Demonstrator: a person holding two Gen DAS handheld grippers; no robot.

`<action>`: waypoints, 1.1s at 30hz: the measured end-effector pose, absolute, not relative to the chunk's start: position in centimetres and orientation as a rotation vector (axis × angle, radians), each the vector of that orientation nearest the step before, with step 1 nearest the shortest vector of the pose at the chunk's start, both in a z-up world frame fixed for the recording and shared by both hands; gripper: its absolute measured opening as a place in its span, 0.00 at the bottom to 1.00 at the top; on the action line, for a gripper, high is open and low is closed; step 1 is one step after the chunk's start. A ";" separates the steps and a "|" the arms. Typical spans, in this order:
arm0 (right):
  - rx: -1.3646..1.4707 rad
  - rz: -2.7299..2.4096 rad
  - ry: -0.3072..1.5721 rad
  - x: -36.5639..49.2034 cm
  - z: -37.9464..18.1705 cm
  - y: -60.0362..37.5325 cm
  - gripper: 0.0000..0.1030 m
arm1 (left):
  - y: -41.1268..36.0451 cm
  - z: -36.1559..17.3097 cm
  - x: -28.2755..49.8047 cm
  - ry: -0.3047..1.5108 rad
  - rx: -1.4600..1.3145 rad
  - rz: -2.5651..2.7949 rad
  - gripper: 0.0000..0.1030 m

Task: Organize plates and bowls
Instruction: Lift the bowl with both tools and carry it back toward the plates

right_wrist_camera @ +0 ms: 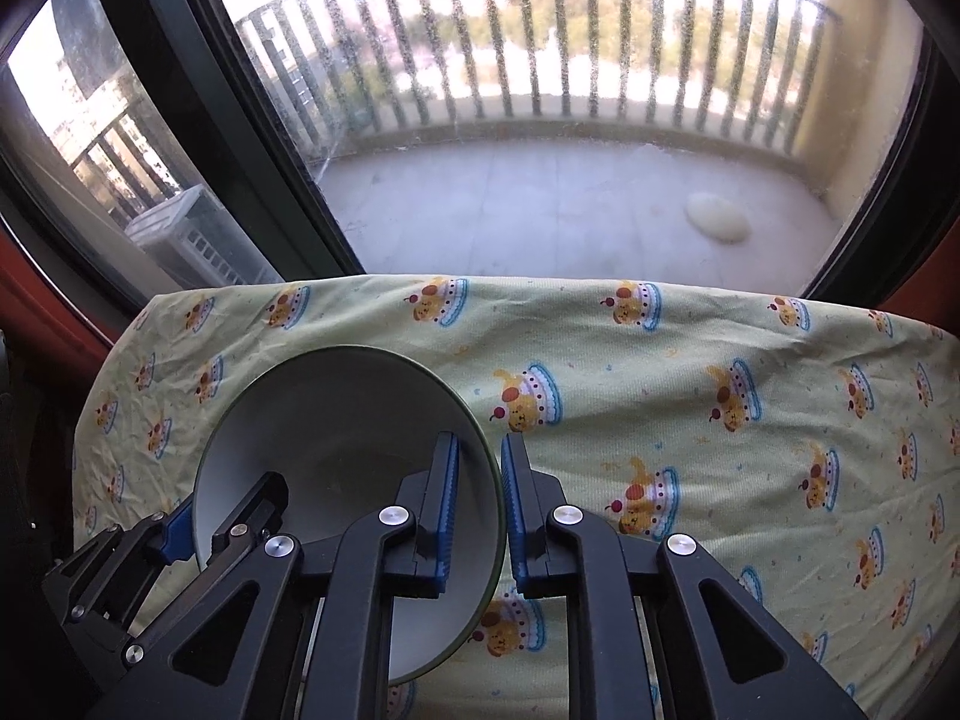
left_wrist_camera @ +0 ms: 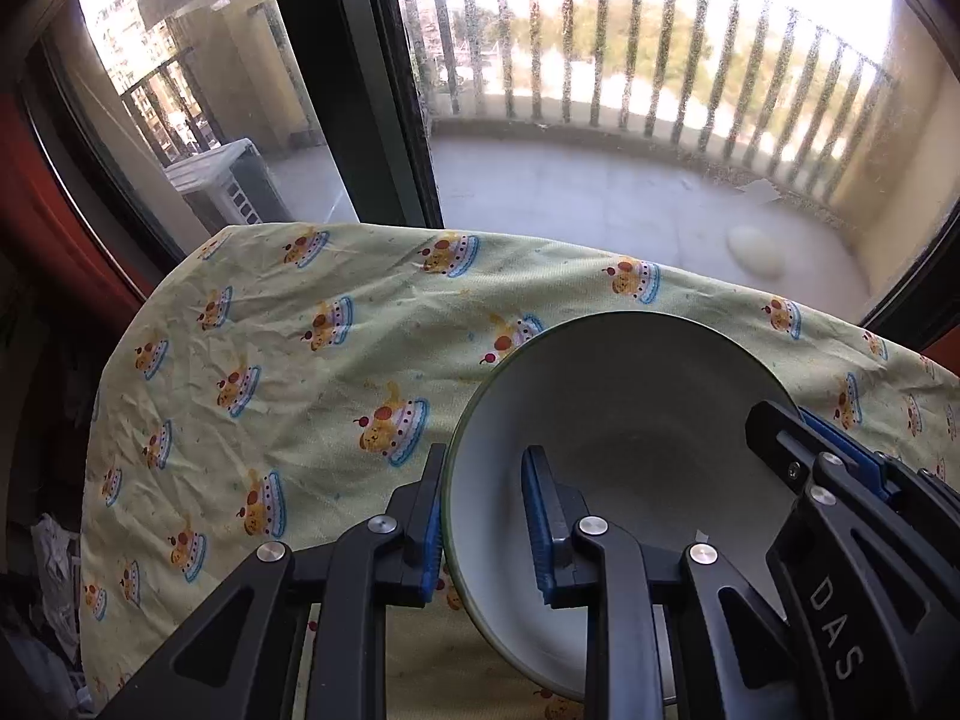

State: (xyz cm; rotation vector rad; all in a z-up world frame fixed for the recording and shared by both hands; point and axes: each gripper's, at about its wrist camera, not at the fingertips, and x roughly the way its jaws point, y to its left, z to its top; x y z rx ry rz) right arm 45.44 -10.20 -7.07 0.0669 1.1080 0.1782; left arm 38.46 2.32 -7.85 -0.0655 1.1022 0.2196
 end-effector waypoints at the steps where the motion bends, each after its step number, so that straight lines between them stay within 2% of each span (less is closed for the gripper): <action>1: 0.066 0.175 1.105 45.2 -6.9 -10.3 0.18 | 2.3 -7.7 38.2 1.099 -0.065 0.217 0.21; 21: 0.037 0.148 0.959 37.2 2.7 -10.0 0.18 | 3.1 0.8 31.2 0.974 -0.058 0.156 0.21; 33: 0.038 0.048 0.910 29.1 6.6 -8.0 0.17 | 4.7 3.5 24.3 0.912 -0.015 0.034 0.21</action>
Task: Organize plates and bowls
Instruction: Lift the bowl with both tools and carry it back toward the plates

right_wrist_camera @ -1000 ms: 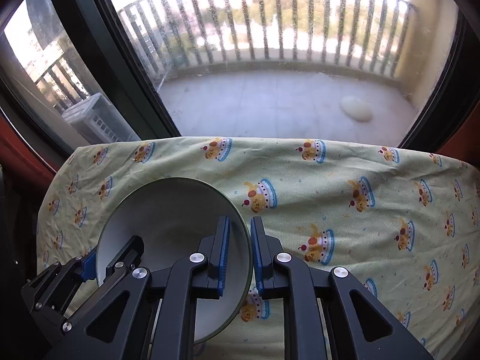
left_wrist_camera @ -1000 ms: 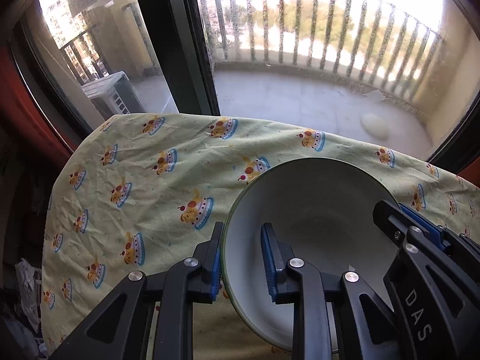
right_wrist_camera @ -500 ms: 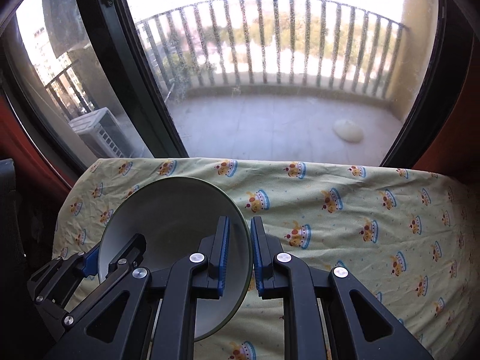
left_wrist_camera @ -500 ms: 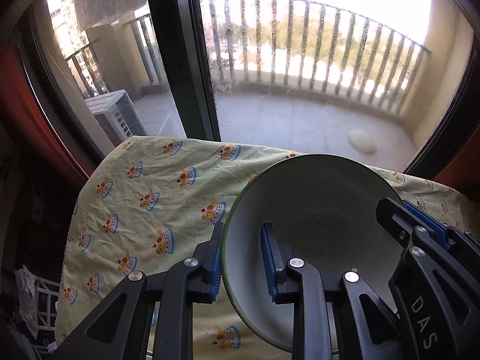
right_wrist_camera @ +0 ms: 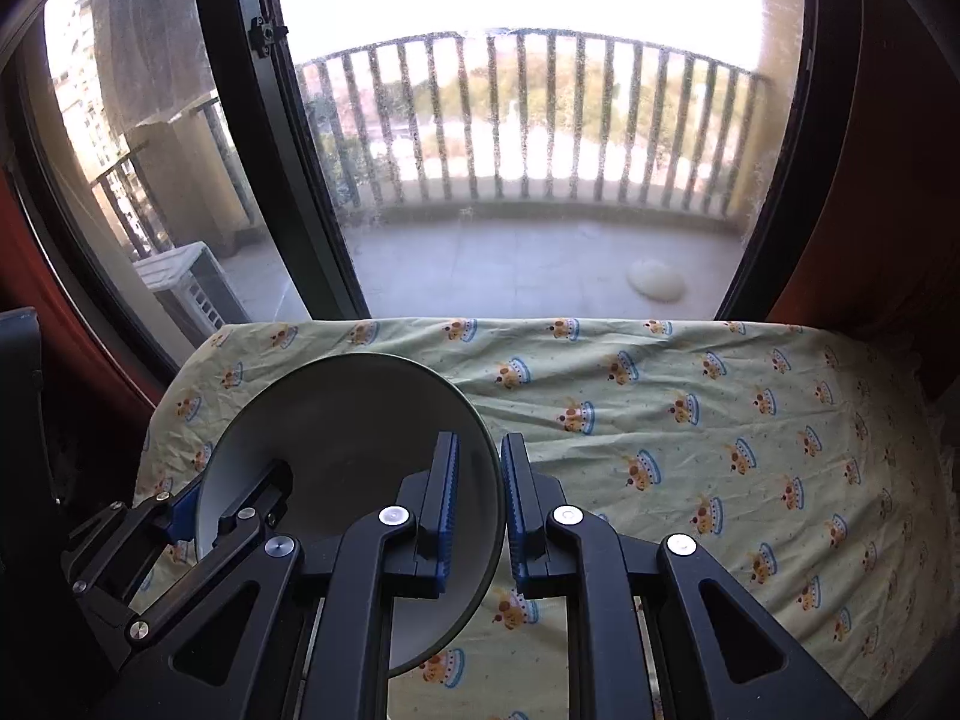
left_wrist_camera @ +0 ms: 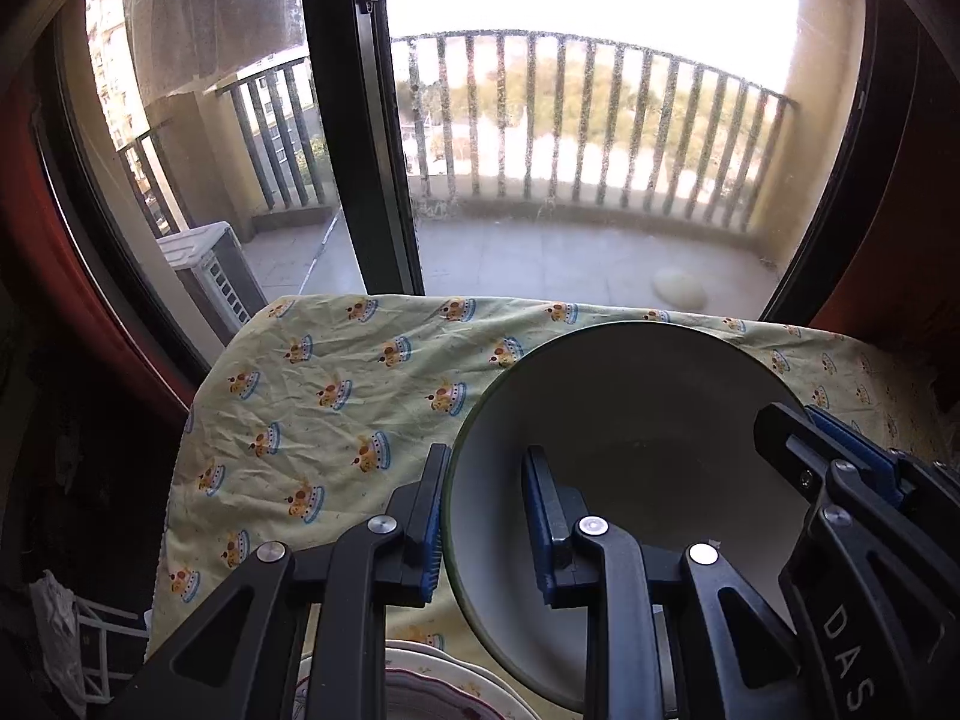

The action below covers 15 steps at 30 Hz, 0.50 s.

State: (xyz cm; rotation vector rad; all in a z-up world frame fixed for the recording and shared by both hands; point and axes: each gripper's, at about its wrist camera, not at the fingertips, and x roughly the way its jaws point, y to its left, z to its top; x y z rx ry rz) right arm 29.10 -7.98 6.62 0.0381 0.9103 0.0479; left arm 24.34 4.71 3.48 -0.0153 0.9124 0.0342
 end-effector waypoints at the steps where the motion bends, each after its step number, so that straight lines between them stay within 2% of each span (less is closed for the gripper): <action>1: 0.041 0.037 0.911 28.4 6.8 -7.9 0.17 | 4.7 3.5 23.8 0.912 -0.011 0.022 0.21; 15: 0.108 -0.164 0.915 18.4 6.8 -10.0 0.17 | 1.3 3.3 16.9 0.914 0.097 -0.196 0.21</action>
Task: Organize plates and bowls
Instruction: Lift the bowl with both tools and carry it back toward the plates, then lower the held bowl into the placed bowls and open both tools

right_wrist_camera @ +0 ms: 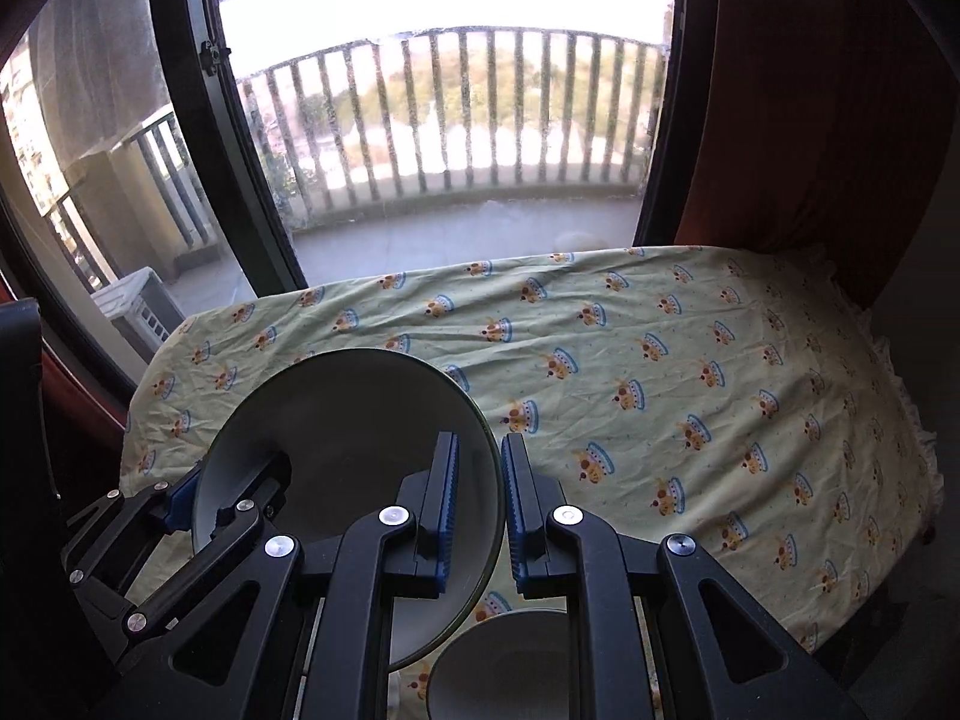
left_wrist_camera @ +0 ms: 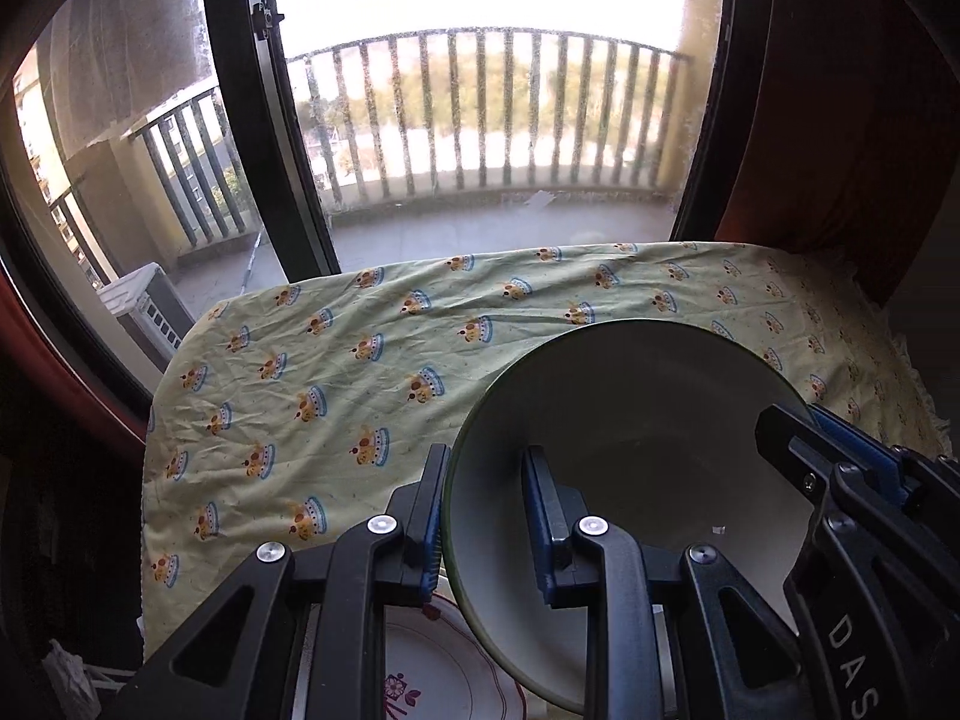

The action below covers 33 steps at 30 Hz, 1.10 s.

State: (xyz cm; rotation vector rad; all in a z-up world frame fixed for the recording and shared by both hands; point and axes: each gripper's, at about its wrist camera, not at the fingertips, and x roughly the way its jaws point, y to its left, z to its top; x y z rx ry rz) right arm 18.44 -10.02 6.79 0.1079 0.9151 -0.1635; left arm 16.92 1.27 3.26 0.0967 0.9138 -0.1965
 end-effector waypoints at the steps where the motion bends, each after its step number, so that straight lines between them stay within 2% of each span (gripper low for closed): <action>1: 0.114 -0.178 0.916 17.6 6.7 -10.3 0.17 | 0.9 3.2 16.5 0.914 0.104 -0.211 0.21; 15: 0.168 -0.234 0.974 11.2 4.4 -13.6 0.17 | -2.3 0.6 11.4 0.975 0.126 -0.254 0.21; 33: 0.116 -0.115 1.086 8.1 -0.5 -15.8 0.17 | -4.2 -3.8 7.8 1.083 0.107 -0.136 0.21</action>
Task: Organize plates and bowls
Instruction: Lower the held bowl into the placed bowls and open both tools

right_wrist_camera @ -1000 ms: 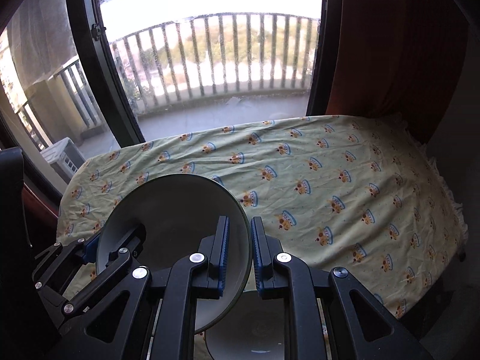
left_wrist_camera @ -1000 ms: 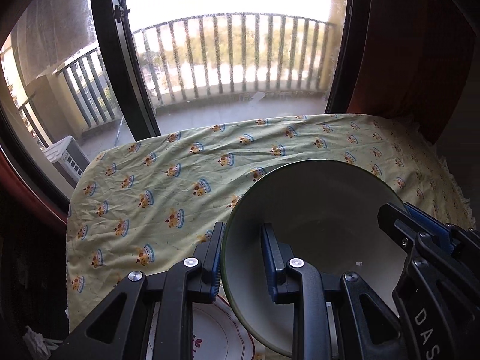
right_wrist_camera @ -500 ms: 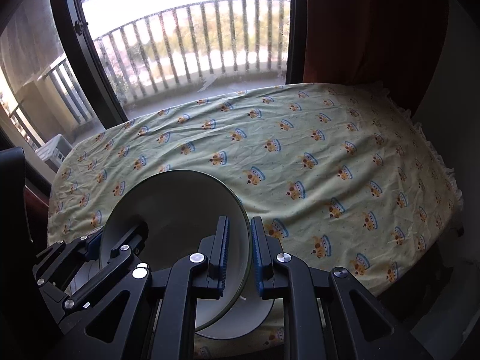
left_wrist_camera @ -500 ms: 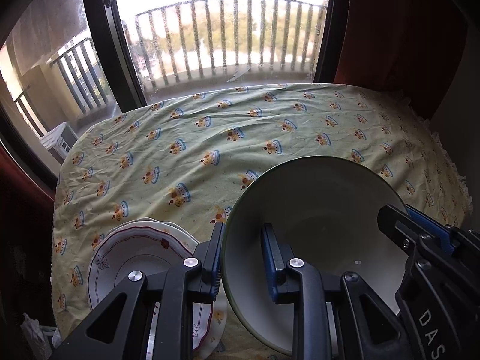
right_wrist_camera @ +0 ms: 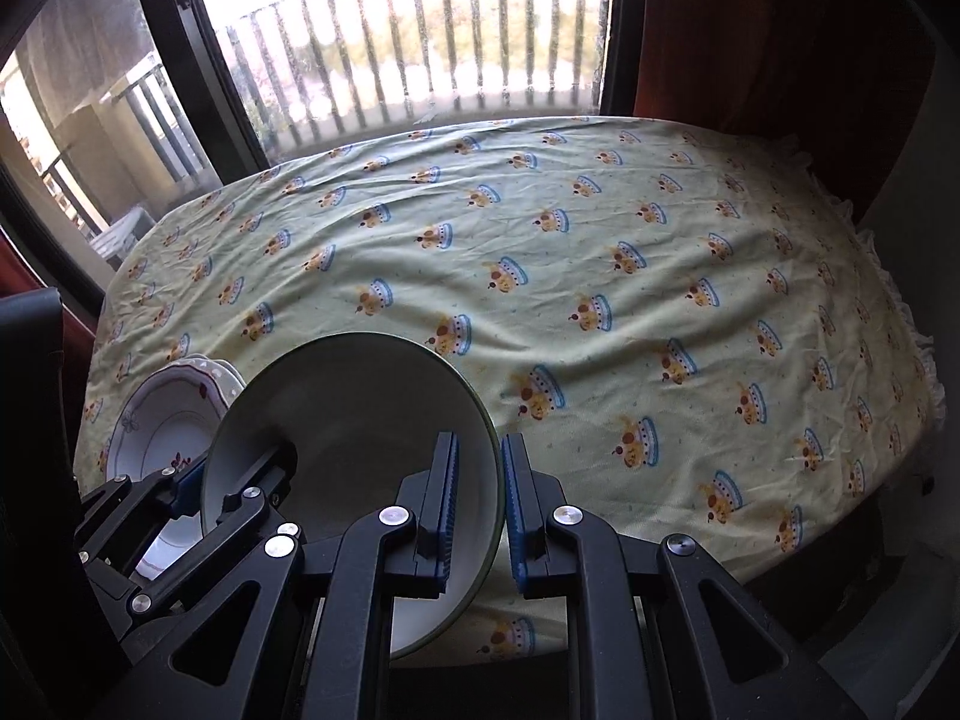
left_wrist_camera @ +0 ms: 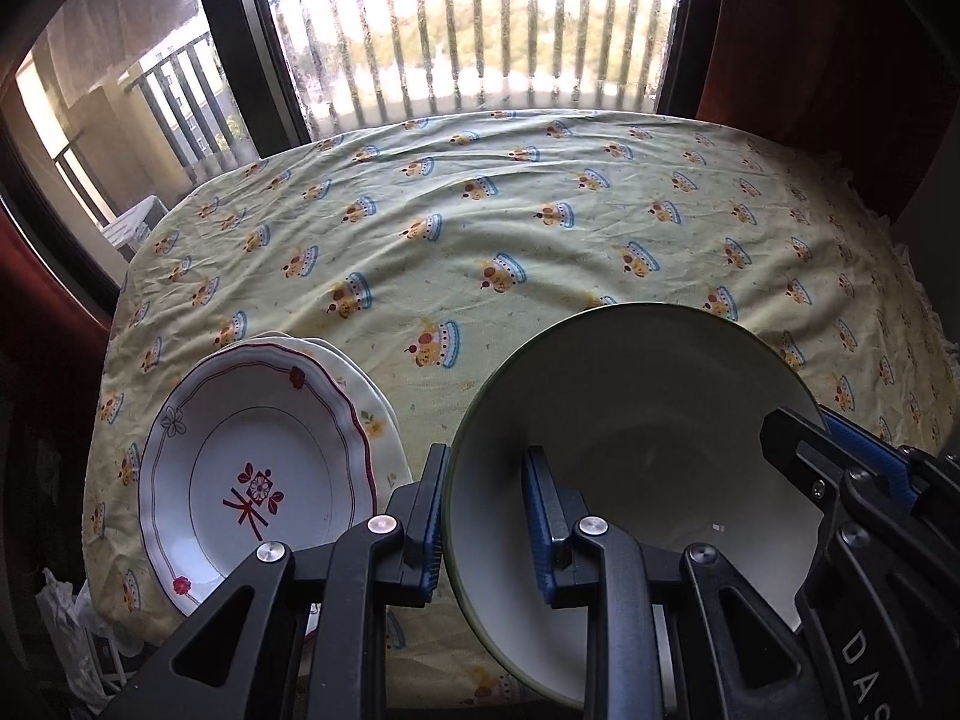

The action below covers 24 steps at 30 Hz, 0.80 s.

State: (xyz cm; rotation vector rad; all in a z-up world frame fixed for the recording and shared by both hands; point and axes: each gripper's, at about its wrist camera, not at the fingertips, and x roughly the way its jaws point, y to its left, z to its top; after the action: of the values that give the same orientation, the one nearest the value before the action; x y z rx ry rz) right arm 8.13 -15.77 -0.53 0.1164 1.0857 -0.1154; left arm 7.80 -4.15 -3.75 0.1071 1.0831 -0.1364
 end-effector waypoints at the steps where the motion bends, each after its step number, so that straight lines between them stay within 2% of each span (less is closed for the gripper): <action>1: 0.114 -0.111 1.089 8.1 -0.7 -15.8 0.17 | -4.2 -3.9 7.8 1.085 0.107 -0.130 0.21; 24: 0.077 -0.114 1.092 9.7 -2.7 -15.7 0.17 | -4.4 -6.0 9.1 1.122 0.082 -0.132 0.22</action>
State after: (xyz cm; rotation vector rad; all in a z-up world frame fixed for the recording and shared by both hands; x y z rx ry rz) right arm 9.72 -15.74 -2.65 0.0767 1.0916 -0.1140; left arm 9.10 -4.37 -6.00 0.0825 1.1223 -0.1322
